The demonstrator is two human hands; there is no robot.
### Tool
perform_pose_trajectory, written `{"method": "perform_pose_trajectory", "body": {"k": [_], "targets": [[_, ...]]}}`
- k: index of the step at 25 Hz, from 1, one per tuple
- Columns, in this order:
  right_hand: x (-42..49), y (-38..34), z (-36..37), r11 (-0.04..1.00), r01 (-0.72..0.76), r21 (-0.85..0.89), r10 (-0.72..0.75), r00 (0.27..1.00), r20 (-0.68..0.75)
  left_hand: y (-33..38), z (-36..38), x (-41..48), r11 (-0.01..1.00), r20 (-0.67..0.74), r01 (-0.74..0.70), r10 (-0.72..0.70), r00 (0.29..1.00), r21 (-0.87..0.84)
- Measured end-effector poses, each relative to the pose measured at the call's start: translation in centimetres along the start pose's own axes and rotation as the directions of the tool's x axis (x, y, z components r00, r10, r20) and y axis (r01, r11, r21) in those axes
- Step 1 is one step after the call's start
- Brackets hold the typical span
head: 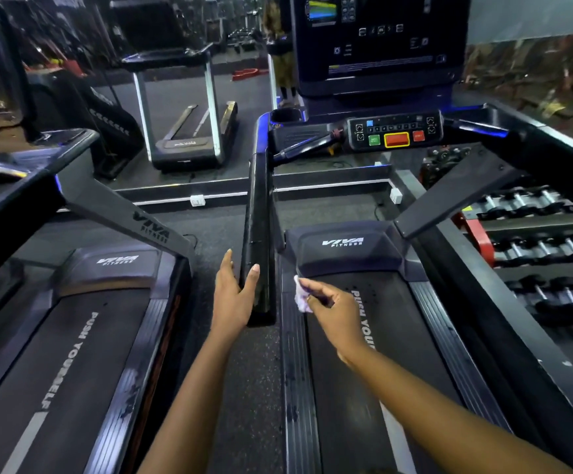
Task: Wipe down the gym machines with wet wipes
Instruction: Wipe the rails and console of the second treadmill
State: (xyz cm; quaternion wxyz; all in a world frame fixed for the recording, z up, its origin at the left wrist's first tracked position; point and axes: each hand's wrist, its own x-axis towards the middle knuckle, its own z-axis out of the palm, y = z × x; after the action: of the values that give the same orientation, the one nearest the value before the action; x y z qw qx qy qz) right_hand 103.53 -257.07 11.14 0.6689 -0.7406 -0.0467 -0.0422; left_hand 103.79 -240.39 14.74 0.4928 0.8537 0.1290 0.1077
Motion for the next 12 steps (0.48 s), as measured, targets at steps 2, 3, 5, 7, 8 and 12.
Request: {"method": "perform_pose_trajectory", "body": {"k": [2,3,5,7,8,12], "targets": [[1.9,0.0,-0.8,0.999,-0.022,-0.035,0.02,0.998,-0.054,0.6,-0.9,1.0,0.995,-0.012,-0.071,0.072,0.997,0.066],[2.9,-0.1,-1.2,0.999,-0.029,-0.038,0.026,0.996,-0.083,1.1,-1.0,1.6,0.987,-0.01,-0.119,0.121,0.993,0.105],[4.7,0.0,-2.1,0.999,-0.04,-0.029,0.036,0.992,-0.123,2.3,-0.8,3.0,0.96,0.018,-0.221,0.222,0.975,0.171],[6.4,0.4,-2.6,0.998,-0.062,-0.015,0.06,0.99,-0.129,3.1,0.2,4.8,0.926,0.078,-0.31,0.3,0.951,0.215],[7.4,0.6,-3.0,0.998,-0.066,0.004,0.066,0.989,-0.129,3.6,1.2,5.9,0.915,0.112,-0.334,0.316,0.942,0.228],[12.2,1.2,-6.7,0.996,-0.063,0.066,0.075,0.978,-0.195,5.9,7.3,10.3,0.881,0.229,-0.404,0.351,0.908,0.249]]}}
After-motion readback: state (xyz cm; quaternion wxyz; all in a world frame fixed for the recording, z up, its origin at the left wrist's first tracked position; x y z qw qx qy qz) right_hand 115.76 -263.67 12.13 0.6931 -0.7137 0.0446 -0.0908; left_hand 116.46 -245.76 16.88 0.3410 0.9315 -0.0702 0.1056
